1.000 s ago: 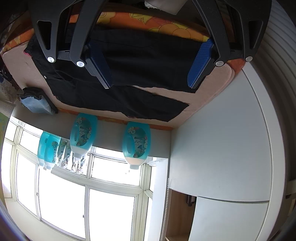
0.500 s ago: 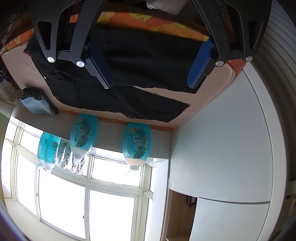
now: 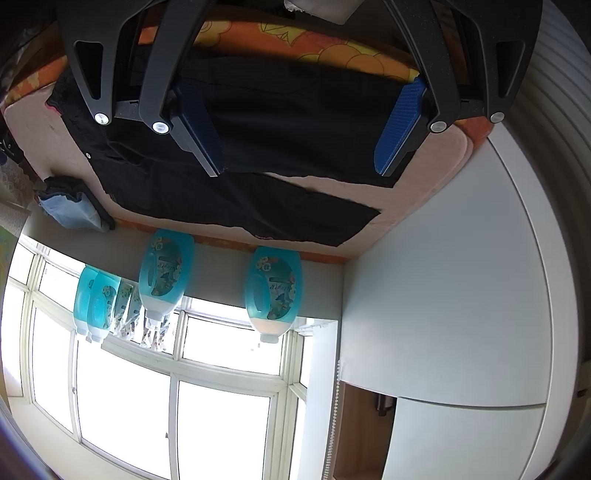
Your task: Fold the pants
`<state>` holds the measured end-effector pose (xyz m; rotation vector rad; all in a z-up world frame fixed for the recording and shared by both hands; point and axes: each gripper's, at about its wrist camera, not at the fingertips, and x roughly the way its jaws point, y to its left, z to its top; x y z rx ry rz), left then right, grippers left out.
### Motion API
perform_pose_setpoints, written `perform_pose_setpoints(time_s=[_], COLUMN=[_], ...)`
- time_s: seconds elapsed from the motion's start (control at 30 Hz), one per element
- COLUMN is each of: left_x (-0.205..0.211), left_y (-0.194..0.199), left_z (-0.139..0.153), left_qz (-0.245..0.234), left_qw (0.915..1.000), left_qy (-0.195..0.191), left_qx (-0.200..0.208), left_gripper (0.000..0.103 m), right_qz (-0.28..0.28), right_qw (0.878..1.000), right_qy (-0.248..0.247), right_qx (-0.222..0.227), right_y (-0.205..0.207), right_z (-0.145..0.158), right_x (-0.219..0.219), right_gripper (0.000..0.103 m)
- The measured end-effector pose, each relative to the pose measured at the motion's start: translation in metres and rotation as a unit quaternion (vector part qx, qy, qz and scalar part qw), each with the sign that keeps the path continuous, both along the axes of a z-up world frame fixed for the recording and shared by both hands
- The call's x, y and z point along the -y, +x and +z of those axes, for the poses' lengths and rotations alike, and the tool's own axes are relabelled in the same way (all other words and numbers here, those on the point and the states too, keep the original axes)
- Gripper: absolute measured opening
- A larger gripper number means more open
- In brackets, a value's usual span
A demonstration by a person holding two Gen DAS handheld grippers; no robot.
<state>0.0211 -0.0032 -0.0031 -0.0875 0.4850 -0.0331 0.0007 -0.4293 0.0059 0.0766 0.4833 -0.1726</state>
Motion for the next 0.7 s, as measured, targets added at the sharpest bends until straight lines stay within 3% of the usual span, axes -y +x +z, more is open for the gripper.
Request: perform_pose_setpoints(time_s=[0.2,0.7], left_x=[-0.004,-0.015], left_y=[0.007,0.031], left_z=[-0.004,-0.010], left_qz=[0.001,-0.010], left_qw=[0.9999,1.0000], left_qy=[-0.012,0.002], left_qx=[-0.009,0.000], left_gripper=[0.083,0.083], right_qz=[0.000,0.045], right_qw=[1.000,0.998], right_qy=[0.000,-0.034], right_qx=[-0.002,0.004], right_y=[0.002,0.023], right_z=[-0.001,-0.001], right_x=[0.001,0.006], right_gripper=[0.103,0.103])
